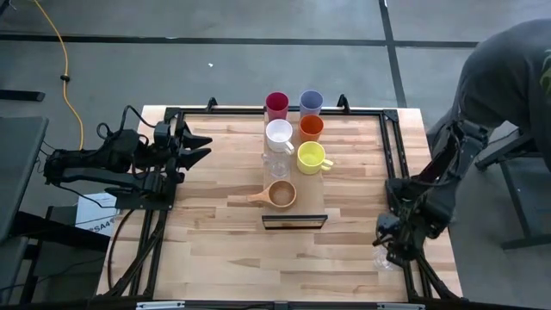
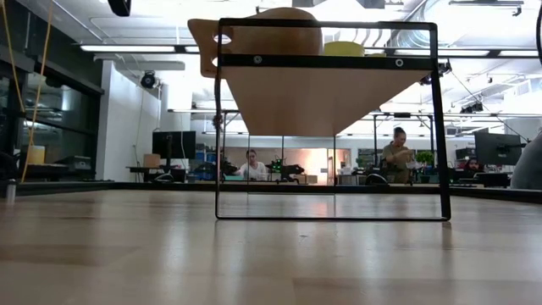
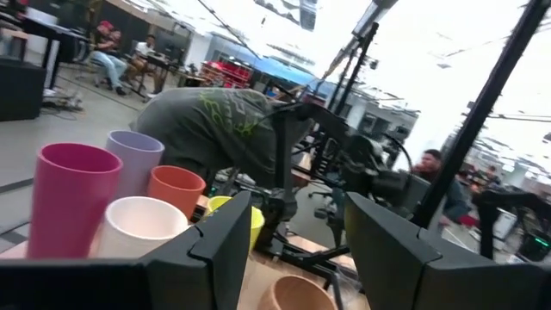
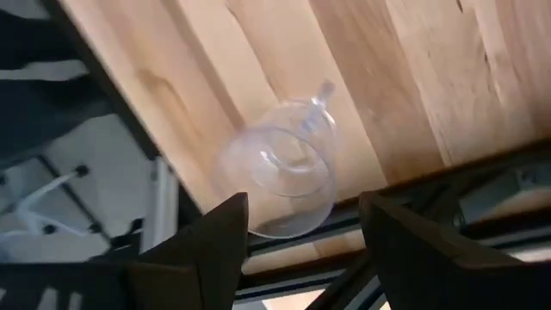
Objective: Stack small to large cups/mugs on shelf
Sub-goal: Put the transparent cup on the shelf
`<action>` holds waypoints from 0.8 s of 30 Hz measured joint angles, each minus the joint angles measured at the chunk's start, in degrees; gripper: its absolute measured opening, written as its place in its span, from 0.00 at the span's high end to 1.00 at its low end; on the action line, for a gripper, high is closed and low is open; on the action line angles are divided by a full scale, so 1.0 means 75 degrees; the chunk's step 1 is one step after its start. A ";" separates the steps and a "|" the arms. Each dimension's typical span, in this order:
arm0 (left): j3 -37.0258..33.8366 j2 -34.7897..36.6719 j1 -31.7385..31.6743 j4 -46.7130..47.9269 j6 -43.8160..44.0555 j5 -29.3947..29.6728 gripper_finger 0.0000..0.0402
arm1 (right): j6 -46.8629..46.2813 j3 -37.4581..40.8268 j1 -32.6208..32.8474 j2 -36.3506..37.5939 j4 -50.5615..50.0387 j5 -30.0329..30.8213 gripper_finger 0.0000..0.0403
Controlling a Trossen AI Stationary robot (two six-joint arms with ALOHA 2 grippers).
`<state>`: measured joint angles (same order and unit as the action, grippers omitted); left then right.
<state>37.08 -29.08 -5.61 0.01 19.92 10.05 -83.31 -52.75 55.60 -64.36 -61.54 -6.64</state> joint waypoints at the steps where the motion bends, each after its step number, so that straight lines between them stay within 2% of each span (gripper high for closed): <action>1: 0.0000 0.0000 0.0000 0.0000 0.0000 0.0068 0.57 | -0.0130 0.0035 0.0125 -0.0118 0.0006 -0.0002 0.47; 5: 0.0000 0.0000 -0.0003 0.0003 0.0000 0.0156 0.57 | -0.0265 0.0118 0.0398 -0.0629 0.0162 -0.0008 0.47; 12: 0.0003 0.0000 -0.0003 0.0003 0.0006 0.0156 0.57 | -0.0233 0.0151 0.0392 -0.1507 -0.0009 -0.0050 0.47; 24: 0.0003 0.0000 -0.0002 0.0003 0.0009 0.0156 0.57 | -0.0142 0.0151 0.0390 -0.2457 0.0009 -0.0191 0.49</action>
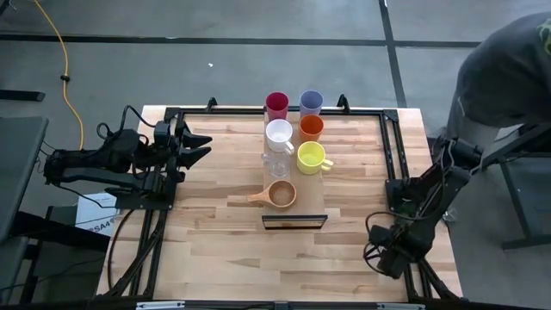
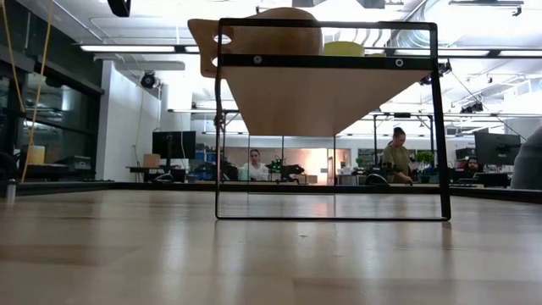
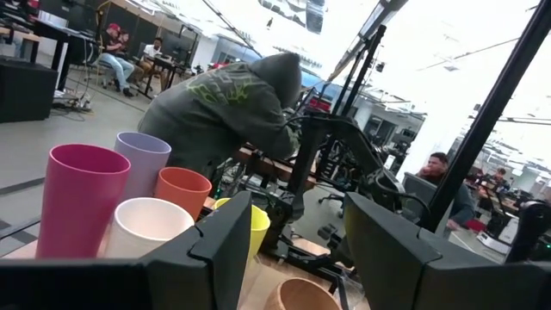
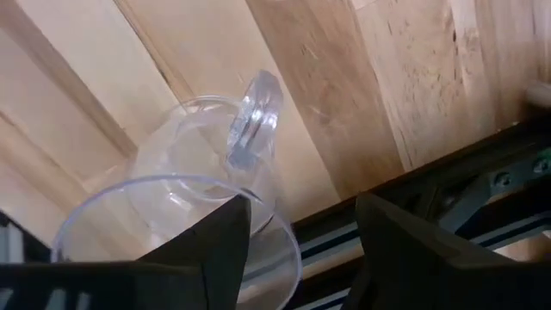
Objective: Stack small to large cups/mugs on shelf
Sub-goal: Put the transparent cup on the shelf
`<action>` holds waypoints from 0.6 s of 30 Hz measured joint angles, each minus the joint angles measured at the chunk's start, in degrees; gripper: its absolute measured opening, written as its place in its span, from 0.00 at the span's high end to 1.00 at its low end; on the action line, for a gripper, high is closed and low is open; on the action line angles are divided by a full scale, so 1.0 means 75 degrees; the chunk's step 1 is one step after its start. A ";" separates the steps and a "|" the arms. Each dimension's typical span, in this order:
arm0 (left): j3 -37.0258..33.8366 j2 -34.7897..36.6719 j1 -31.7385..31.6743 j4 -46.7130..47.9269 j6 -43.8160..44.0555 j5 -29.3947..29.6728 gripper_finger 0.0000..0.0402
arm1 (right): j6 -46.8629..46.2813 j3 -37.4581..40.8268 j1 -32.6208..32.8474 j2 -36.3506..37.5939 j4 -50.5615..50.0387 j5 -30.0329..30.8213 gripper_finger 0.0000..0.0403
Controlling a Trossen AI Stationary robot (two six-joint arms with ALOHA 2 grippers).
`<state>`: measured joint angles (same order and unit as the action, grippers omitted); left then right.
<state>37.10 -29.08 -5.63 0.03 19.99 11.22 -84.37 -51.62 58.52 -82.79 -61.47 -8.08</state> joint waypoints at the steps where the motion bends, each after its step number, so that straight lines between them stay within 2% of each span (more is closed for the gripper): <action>1: 0.0000 0.0000 0.0000 0.0000 0.0000 0.0000 0.57 | 0.0080 0.0000 0.0000 -0.0064 0.0008 0.0000 0.50; 6: 0.0000 0.0000 0.0002 0.0000 0.0000 0.0000 0.57 | 0.0364 0.0000 0.0000 -0.0305 0.0084 -0.0004 0.63; 12: 0.0000 0.0000 0.0000 0.0002 0.0003 0.0000 0.57 | 0.0675 0.0003 -0.0003 -0.0406 0.0088 -0.0178 0.94; 18: 0.0000 0.0000 0.0000 0.0000 0.0004 0.0000 0.57 | 0.0864 0.0003 -0.0050 0.0241 -0.0367 -0.0150 0.99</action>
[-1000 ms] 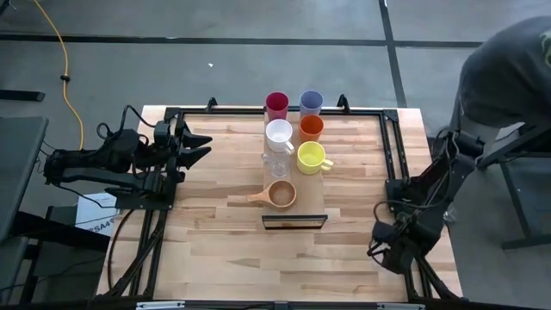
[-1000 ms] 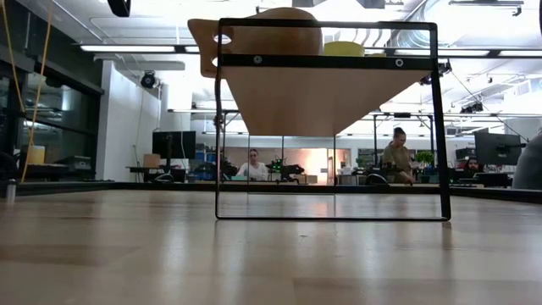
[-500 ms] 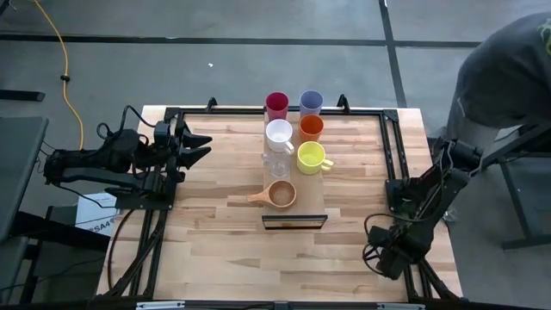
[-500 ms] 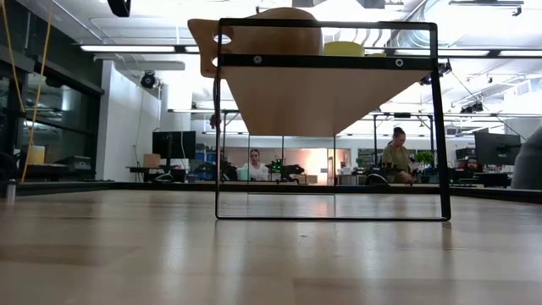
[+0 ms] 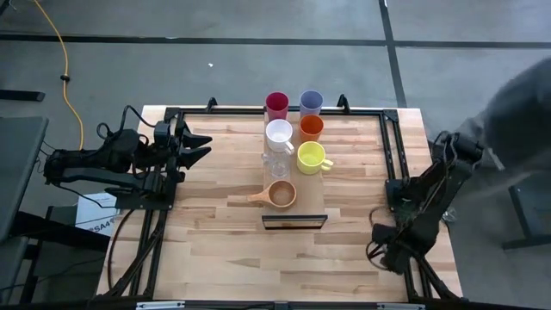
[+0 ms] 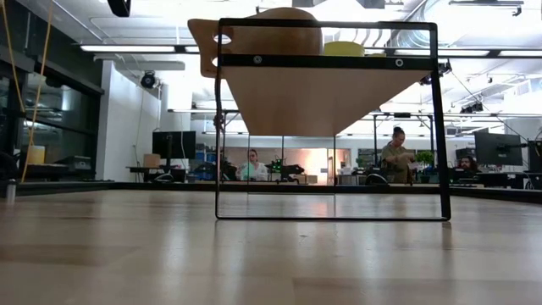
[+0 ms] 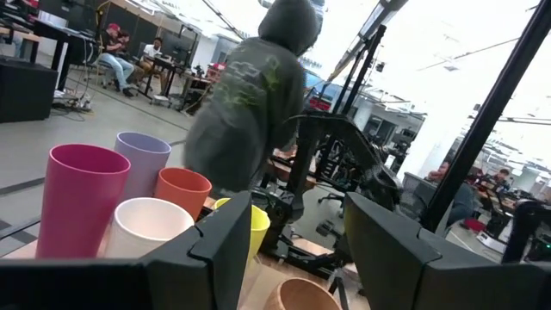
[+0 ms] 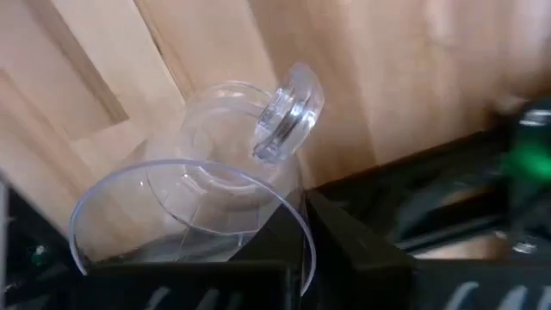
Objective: Stack small to large cups/mugs on shelf
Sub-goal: Put the transparent cup on the shelf
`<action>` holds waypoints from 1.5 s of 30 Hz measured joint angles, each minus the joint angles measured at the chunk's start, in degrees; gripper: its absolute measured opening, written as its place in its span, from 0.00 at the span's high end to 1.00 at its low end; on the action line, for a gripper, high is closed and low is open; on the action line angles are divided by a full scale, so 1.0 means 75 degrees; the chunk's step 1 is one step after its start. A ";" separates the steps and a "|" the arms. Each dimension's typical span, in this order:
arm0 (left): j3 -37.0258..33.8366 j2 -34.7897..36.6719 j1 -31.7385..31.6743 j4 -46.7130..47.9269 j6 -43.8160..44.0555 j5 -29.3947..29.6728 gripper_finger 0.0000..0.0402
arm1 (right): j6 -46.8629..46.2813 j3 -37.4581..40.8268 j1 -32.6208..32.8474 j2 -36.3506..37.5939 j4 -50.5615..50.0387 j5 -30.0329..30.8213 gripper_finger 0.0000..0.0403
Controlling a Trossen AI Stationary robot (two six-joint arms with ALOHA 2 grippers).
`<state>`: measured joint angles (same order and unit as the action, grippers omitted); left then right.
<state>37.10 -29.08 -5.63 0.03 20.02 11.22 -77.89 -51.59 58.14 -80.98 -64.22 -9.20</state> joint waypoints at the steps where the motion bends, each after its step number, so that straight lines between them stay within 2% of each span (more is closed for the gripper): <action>1: 0.0000 0.0000 0.0000 0.0000 0.0002 0.0000 0.57 | 0.0045 -0.0001 -0.0033 0.0266 -0.0146 0.0066 0.99; 6: 0.0000 0.0000 0.0000 0.0000 0.0013 0.0000 0.57 | 0.0351 -0.0002 -0.0446 0.2215 -0.0261 0.0946 1.00; 13: 0.0000 0.0000 0.0000 -0.0001 -0.0002 0.0000 0.57 | 0.1684 -0.0006 -0.1424 0.5232 0.1372 0.3906 1.00; 17: 0.0000 0.0000 0.0001 -0.0001 -0.0013 0.0000 0.57 | 0.3148 -0.0012 -0.2320 0.5973 0.2016 0.5368 1.00; 20: 0.0000 0.0000 0.0000 0.0000 -0.0016 0.0000 0.57 | 0.4405 -0.0012 -0.3172 0.6049 0.2632 0.5799 1.00; 23: 0.0000 0.0000 0.0001 0.0000 -0.0019 -0.0003 0.57 | 0.5800 -0.0012 -0.4109 0.5923 0.3942 0.5730 1.00; 26: 0.0000 -0.0003 0.0000 0.0000 -0.0016 -0.0012 0.57 | 0.6916 -0.0012 -0.4997 0.5698 0.5423 0.5325 1.00; 32: 0.0173 -0.0161 0.0002 -0.0110 -0.0043 -0.0434 0.59 | 0.7393 -0.0012 -0.6520 0.5195 0.6530 0.4381 1.00; 35: 0.0531 -0.0511 0.0003 -0.0049 -0.0345 -0.0818 0.70 | 0.7494 -0.0012 -0.6923 0.4909 0.6904 0.3739 1.00; 38: 0.0922 -0.0988 0.0006 0.0060 -0.0426 -0.0979 0.91 | 0.7671 -0.0010 -0.7153 0.4715 0.7447 0.3279 1.00; 39: 0.1017 -0.1128 0.0006 0.0063 -0.0445 -0.0994 0.95 | 0.7685 -0.0012 -0.7205 0.4673 0.7531 0.3172 1.00; 45: 0.1338 -0.1682 0.0002 0.0028 -0.0898 -0.0145 0.99 | 0.7327 -0.0012 -0.7273 0.4504 0.7464 0.3017 1.00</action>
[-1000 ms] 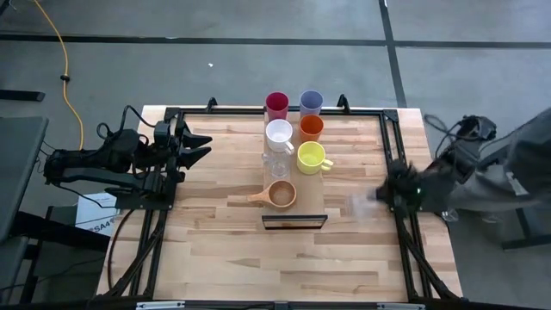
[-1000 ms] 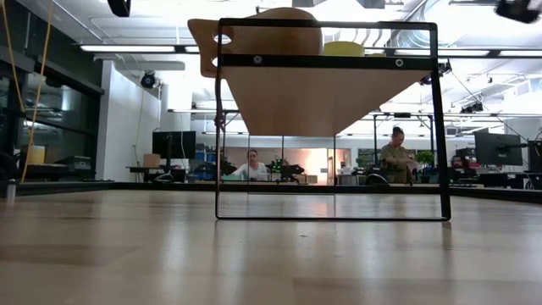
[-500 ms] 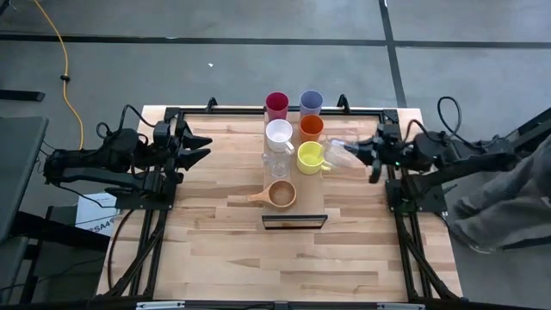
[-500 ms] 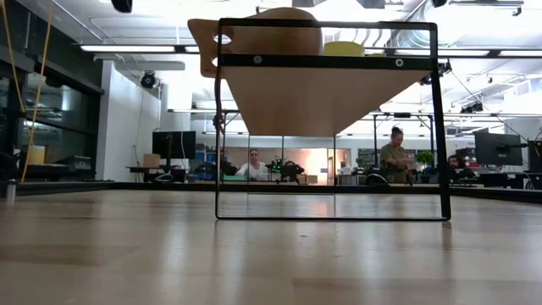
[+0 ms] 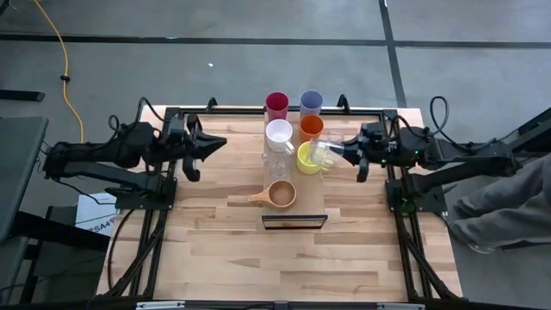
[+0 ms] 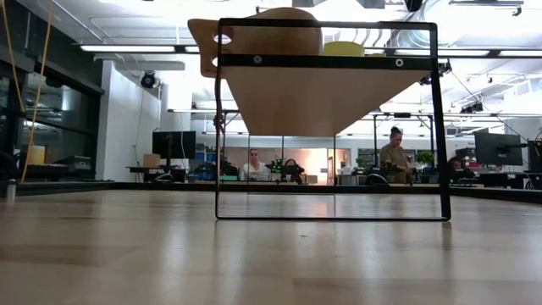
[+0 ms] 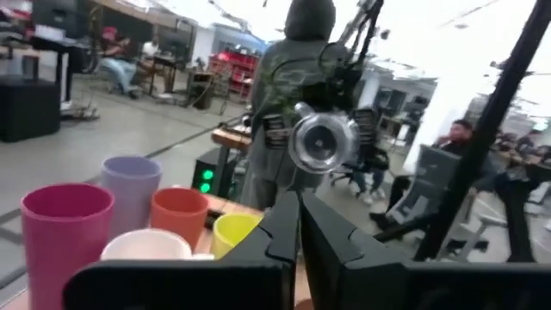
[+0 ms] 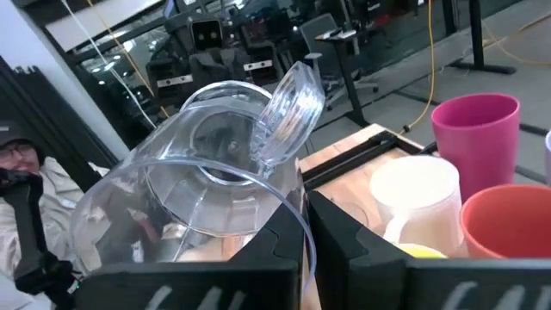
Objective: Stack small to large cups/mugs on shelf
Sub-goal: Put the transparent cup on the shelf
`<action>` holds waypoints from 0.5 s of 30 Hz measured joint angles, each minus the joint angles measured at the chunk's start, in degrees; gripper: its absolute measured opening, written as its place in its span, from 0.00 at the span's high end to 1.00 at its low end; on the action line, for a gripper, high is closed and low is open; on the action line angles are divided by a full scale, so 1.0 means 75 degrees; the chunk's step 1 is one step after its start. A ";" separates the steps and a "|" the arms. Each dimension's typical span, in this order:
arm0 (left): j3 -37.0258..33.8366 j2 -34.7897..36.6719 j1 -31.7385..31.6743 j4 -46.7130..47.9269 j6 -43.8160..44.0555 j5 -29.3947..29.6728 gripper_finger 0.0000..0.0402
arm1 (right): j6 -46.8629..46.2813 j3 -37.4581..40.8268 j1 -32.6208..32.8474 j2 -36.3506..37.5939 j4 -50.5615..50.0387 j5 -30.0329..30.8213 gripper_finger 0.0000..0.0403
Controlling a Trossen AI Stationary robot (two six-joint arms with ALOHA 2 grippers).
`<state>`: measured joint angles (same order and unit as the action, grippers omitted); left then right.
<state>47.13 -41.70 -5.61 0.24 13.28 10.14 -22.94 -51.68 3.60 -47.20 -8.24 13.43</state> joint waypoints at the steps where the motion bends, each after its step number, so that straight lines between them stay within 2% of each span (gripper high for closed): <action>1: 0.0000 -0.0032 -0.0004 0.0036 -0.0001 0.0027 0.99 | -0.0038 0.0000 0.0000 -0.0015 -0.0006 0.0000 1.00; 15: -0.0006 0.0202 0.0001 0.0033 0.0061 -0.0059 1.00 | -0.0163 0.0000 0.0003 -0.0015 -0.0355 0.0000 1.00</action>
<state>47.09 -40.18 -5.61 0.49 13.74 9.69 -24.16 -51.68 3.62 -47.31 -10.91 13.43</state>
